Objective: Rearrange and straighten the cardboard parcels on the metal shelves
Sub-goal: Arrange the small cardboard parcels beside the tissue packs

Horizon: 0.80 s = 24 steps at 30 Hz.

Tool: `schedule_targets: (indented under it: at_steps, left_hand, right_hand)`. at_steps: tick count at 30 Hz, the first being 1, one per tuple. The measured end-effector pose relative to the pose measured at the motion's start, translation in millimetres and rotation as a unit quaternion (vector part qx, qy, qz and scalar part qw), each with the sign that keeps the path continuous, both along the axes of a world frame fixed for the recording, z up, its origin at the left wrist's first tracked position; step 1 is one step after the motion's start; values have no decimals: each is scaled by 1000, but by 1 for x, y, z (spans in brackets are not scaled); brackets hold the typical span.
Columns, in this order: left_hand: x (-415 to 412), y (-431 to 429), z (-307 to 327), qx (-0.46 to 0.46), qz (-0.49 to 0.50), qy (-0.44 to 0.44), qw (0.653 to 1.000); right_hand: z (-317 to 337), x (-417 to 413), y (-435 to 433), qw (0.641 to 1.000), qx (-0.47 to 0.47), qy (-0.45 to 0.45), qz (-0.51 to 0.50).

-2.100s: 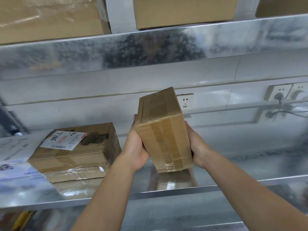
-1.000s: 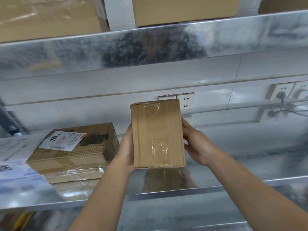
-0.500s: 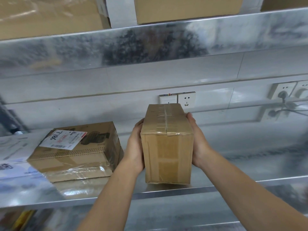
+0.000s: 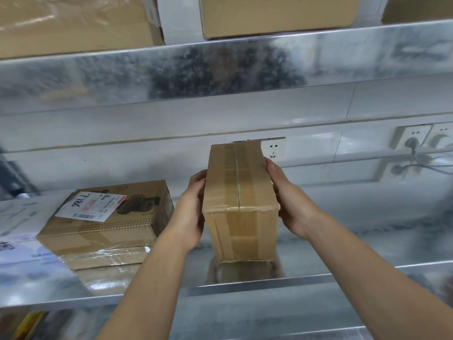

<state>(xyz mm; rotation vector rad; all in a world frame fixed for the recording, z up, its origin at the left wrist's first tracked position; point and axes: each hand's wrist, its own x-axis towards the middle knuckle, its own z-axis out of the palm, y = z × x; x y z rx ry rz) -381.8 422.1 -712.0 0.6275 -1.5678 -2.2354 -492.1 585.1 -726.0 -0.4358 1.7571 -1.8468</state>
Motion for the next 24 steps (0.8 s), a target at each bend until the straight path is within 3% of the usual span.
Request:
schedule_targets:
  at_steps: [7,13,24]
  left_hand:
    - [-2,-4,3,15,-2,-23,1000]
    - [-3,-2,1,32,-11,-6,999]
    - [3,0,-3,42,-22,52,998]
  right_hand:
    - [8,3,7,995,-90,-25,47]
    - [5,5,5,991,-114,-1,71]
    - [5,-1,3,981,-183,-66,9]
